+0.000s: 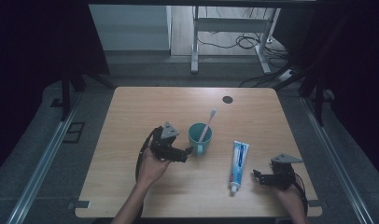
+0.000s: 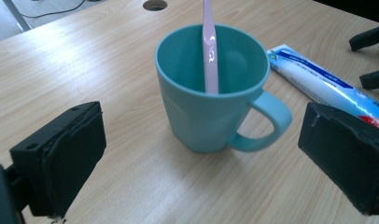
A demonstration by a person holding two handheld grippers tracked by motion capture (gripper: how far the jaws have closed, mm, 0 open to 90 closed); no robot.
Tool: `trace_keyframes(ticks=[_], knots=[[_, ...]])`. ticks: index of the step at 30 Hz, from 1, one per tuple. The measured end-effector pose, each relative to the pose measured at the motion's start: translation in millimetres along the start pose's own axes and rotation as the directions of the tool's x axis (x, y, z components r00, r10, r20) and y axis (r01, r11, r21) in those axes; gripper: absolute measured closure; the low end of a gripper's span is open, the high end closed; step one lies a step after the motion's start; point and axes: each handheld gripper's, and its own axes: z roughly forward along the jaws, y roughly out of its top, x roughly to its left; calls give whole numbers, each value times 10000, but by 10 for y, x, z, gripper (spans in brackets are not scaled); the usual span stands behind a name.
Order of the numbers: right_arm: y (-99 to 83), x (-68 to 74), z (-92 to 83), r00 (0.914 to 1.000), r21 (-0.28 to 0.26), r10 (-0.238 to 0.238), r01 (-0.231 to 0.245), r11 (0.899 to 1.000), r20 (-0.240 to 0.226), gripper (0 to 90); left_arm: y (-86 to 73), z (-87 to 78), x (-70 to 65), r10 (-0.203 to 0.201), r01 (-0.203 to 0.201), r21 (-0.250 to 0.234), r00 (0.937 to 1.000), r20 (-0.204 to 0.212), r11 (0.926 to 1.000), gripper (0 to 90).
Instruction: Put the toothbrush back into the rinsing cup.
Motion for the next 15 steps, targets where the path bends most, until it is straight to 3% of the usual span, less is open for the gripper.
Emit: trace_keyframes(ticks=[15], knots=[[0,1,0,10000,4,8,-8,10000,-10,82,-267,-113,15,-214,214,-4,9997,-95,9998,12]])
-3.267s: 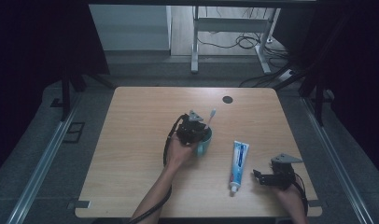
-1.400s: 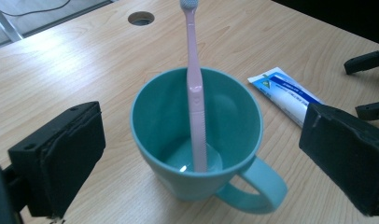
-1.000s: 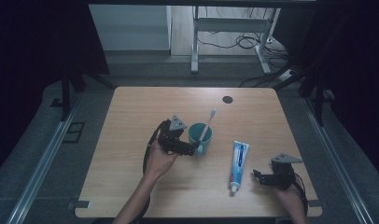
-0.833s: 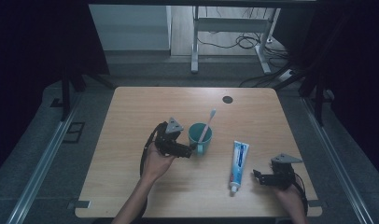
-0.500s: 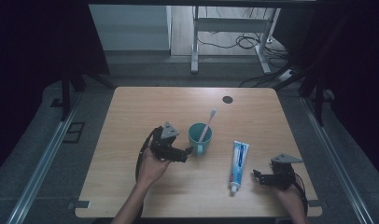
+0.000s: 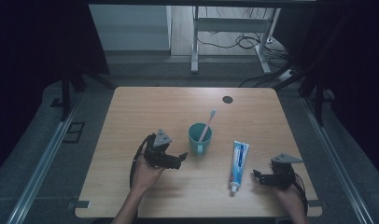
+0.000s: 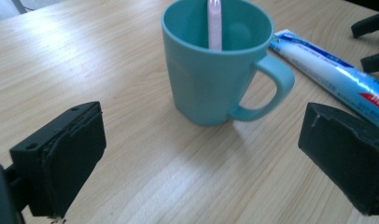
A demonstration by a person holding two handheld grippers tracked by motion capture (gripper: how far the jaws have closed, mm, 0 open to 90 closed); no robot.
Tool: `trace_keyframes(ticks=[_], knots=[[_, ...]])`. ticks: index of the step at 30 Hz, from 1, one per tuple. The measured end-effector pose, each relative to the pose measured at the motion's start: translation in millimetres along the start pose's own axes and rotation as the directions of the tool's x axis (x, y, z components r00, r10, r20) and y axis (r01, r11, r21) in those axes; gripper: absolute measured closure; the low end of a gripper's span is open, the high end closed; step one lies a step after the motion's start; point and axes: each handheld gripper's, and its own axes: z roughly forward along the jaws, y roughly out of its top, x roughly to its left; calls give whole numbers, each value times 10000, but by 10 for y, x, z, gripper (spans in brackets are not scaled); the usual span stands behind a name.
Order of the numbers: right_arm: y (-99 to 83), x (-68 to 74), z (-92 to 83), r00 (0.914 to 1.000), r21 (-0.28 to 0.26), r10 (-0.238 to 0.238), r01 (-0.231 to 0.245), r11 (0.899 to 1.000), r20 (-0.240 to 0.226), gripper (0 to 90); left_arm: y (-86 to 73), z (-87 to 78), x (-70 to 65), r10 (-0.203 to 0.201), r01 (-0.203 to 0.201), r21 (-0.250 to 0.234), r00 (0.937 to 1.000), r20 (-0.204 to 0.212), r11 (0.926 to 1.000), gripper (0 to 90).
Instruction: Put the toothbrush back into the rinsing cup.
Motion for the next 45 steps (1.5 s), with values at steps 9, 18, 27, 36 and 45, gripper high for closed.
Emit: trace_keyframes(ticks=[9,18,27,36,45], knots=[[0,-1,0,10000,1,-17,17,10000,4,82,-186,-72,17,-207,207,-11,9997,-86,9998,13],[0,-2,0,10000,-4,-25,25,10000,3,81,-370,-96,-5,-216,221,184,9994,-272,9996,15],[0,-3,1,10000,-13,-42,42,10000,8,82,-557,-87,-21,-308,321,401,9990,-338,9987,17],[0,-1,1,10000,-19,-25,25,10000,7,82,-680,-32,-49,-395,420,660,9984,-396,9969,19],[0,-2,2,10000,-18,-24,24,10000,13,82,-772,50,-93,-195,257,1384,9988,-459,9900,18]])
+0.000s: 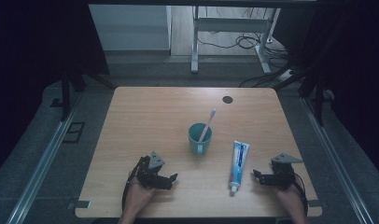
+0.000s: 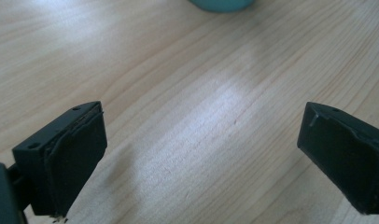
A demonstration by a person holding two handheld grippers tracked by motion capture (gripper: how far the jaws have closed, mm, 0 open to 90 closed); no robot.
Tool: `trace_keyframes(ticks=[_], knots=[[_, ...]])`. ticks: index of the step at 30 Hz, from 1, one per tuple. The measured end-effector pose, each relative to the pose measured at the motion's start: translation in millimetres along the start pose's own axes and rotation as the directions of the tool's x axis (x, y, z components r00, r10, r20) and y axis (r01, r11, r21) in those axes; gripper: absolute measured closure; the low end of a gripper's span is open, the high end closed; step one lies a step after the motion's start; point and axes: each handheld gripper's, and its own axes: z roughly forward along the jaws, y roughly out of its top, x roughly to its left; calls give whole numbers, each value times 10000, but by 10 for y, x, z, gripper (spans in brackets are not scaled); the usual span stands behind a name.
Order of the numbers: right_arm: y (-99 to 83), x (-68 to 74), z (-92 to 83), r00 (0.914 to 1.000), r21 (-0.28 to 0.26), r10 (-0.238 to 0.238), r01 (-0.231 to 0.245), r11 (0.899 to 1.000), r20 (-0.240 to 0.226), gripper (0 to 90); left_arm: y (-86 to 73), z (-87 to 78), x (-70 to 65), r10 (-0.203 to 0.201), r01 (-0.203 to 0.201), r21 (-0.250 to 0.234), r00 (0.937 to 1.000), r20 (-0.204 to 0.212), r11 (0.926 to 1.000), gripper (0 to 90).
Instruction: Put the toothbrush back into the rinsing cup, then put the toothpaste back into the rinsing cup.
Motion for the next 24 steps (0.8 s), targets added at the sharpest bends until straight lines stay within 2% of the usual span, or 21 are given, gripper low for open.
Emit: trace_keyframes(ticks=[5,8,11,13,14,24], knots=[[0,0,0,10000,2,5,-5,10000,-1,82,-18,44,-13,101,-99,342,9999,-43,9994,18],[0,0,0,10000,1,7,-7,10000,0,82,-29,73,-11,285,-274,783,9995,-125,9966,16],[0,0,-1,10000,3,7,-7,10000,0,82,-30,74,-10,260,-250,810,9996,-121,9964,15],[0,0,-1,10000,3,11,-11,10000,-5,82,-30,77,3,154,-148,856,9999,-61,9962,15],[0,0,-1,10000,2,10,-10,10000,-4,82,-30,85,19,-20,17,864,10000,43,9963,15],[2,0,-2,10000,1,-82,82,10000,-54,83,-28,84,27,-18,15,900,10000,27,9959,16]])
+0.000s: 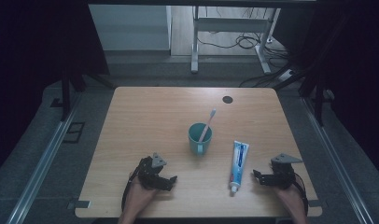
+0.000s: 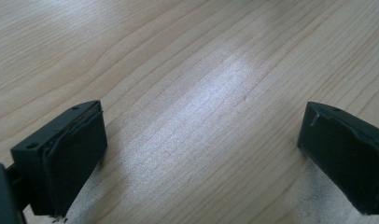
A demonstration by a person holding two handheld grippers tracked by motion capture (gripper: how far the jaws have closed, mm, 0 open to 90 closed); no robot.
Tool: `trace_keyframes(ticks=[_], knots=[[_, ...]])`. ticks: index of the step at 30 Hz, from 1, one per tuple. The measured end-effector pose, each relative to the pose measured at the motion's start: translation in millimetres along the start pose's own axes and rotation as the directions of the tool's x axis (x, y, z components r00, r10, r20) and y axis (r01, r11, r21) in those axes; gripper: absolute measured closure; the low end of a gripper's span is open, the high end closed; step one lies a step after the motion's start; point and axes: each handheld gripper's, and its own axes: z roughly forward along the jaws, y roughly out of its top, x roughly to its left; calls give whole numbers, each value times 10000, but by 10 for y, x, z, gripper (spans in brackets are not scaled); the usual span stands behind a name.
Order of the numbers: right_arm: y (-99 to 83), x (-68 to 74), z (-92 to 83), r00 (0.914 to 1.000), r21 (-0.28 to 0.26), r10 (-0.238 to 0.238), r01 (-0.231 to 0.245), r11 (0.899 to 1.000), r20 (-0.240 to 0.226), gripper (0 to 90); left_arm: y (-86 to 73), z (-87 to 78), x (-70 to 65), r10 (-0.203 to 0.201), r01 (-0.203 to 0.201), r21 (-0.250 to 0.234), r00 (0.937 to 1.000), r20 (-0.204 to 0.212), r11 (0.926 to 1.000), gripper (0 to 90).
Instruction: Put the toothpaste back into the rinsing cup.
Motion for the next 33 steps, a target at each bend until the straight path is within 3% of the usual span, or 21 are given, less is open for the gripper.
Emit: trace_keyframes(ticks=[7,13,19,20,23,33], knots=[[17,39,-11,9992,107,-382,381,9992,91,47,0,1,-1,-14,14,-21,10000,0,10000,16],[47,49,-53,9988,89,-451,453,9989,-208,40,0,2,-2,-28,28,-28,10000,-4,10000,17],[62,34,-91,9988,135,-131,138,9998,-463,41,-1,2,-2,-35,35,-26,10000,-5,10000,17],[76,32,-110,9965,188,203,-188,9996,-814,38,0,2,-1,-26,26,-24,10000,-5,10000,17],[96,36,-131,9941,202,400,-382,9991,-1009,48,-1,2,-2,-36,36,-26,10000,-3,10000,17],[147,57,-193,9924,348,342,-302,9989,-1179,292,-1,2,-2,-35,35,-27,10000,-5,10000,18]])
